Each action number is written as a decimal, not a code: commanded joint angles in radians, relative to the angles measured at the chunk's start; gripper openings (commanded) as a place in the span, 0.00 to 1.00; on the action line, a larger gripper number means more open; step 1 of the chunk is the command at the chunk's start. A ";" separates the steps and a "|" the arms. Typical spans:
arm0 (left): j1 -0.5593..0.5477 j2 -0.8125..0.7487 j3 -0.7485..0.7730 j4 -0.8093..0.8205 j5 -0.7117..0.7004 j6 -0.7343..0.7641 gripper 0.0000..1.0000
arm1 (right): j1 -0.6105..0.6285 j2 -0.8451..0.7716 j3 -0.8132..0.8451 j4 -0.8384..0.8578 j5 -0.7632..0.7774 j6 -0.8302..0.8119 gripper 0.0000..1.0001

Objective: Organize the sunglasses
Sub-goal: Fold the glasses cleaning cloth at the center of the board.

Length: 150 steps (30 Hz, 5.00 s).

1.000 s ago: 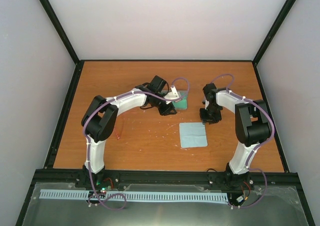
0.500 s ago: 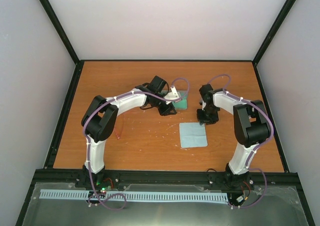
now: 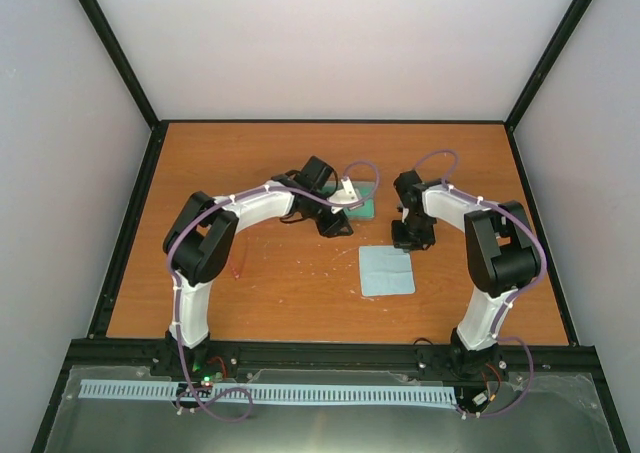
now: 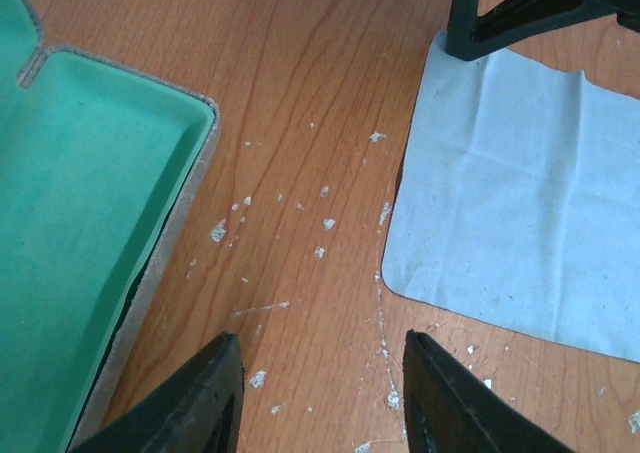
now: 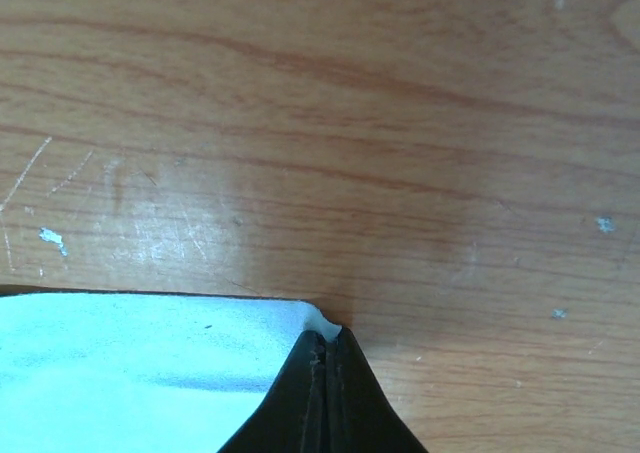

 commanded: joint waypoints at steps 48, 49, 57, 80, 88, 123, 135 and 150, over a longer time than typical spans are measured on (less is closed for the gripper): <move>-0.159 0.136 0.051 -0.038 -0.078 0.018 0.22 | 0.019 -0.025 -0.022 0.045 0.013 0.087 0.03; -0.159 0.137 0.045 -0.038 -0.083 0.024 0.18 | 0.019 -0.025 -0.021 0.044 0.012 0.086 0.03; -0.159 0.130 0.020 -0.030 -0.132 0.043 0.01 | 0.017 -0.038 -0.028 0.050 0.013 0.085 0.03; -0.155 0.016 0.034 0.106 -0.228 0.075 0.01 | 0.018 -0.160 -0.078 0.149 0.007 0.055 0.03; -0.155 -0.010 -0.004 0.117 -0.209 0.083 0.01 | 0.018 -0.246 -0.136 0.188 0.009 0.071 0.03; -0.186 -0.099 -0.180 0.144 -0.103 0.020 0.01 | 0.020 -0.387 -0.365 0.253 -0.094 0.121 0.03; -0.211 -0.111 -0.209 0.142 -0.074 0.004 0.03 | 0.020 -0.399 -0.404 0.265 -0.106 0.133 0.03; -0.222 -0.136 -0.253 0.140 -0.074 0.000 0.11 | 0.020 -0.489 -0.468 0.259 -0.143 0.150 0.15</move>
